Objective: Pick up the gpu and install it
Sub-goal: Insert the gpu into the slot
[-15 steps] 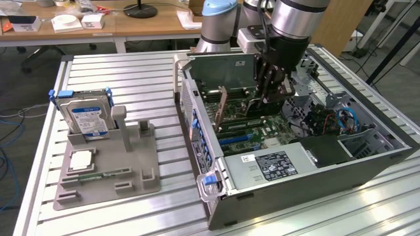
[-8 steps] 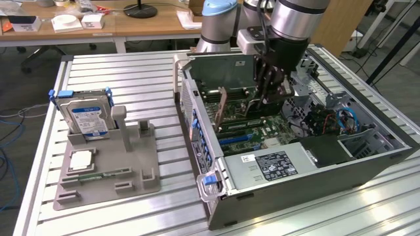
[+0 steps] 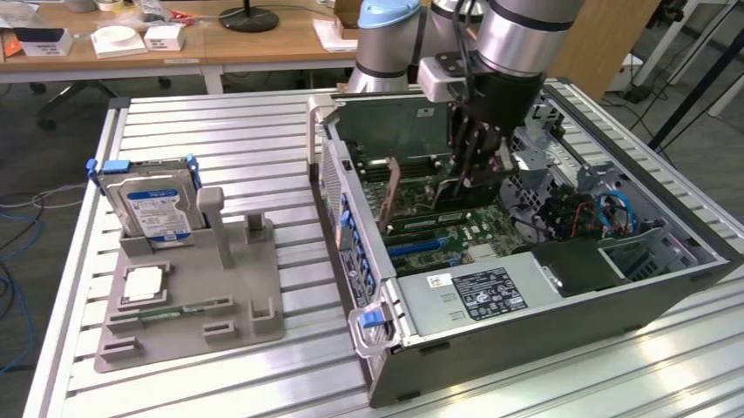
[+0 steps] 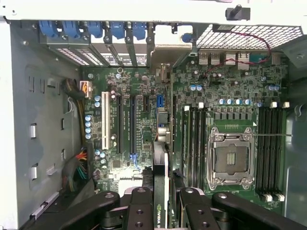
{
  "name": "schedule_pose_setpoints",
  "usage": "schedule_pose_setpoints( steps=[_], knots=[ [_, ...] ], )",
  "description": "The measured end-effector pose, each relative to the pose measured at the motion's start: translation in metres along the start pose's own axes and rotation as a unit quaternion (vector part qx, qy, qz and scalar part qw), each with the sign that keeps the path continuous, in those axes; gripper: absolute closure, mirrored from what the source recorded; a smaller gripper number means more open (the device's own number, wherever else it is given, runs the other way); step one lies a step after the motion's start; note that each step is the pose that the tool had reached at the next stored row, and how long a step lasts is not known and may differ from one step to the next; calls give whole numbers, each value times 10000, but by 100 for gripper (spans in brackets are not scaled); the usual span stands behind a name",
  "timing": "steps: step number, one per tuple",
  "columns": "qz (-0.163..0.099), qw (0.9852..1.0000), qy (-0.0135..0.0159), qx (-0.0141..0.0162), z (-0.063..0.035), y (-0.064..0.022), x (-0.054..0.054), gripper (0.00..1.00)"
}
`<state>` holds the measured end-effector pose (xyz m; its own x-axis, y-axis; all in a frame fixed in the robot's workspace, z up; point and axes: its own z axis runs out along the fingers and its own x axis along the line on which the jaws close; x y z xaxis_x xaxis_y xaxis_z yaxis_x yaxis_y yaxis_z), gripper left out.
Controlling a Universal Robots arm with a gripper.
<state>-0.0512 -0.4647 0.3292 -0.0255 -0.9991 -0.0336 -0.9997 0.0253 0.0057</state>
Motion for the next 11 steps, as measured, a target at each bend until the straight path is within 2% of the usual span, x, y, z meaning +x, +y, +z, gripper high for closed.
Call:
schedule_pose_setpoints(
  steps=[5,11],
  knots=[
    [0,10000,0,1,30,8,1,74],
    [-2,10000,0,20,63,18,3,74]
  ],
)
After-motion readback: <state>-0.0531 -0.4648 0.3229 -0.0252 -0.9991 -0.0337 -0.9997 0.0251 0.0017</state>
